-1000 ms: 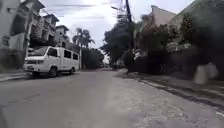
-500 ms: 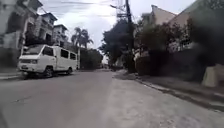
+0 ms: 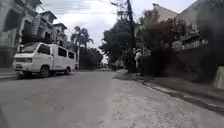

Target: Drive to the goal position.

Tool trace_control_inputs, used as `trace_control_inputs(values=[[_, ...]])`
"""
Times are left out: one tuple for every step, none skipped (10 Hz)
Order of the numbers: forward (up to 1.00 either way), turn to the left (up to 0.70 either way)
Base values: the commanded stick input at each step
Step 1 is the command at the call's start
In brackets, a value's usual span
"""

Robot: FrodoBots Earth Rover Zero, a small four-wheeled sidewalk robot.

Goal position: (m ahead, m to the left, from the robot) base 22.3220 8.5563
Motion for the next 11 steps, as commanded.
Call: trace_control_inputs(values=[[0.7,0.0],[0.7,0.0],[0.7,0.0],[0.7,-0.06],[0.7,-0.2],[0.7,-0.35],[0.7,-0.35],[0.7,-0.35],[0.7,-0.35],[0.7,-0.35],[0.7,-0.35]])
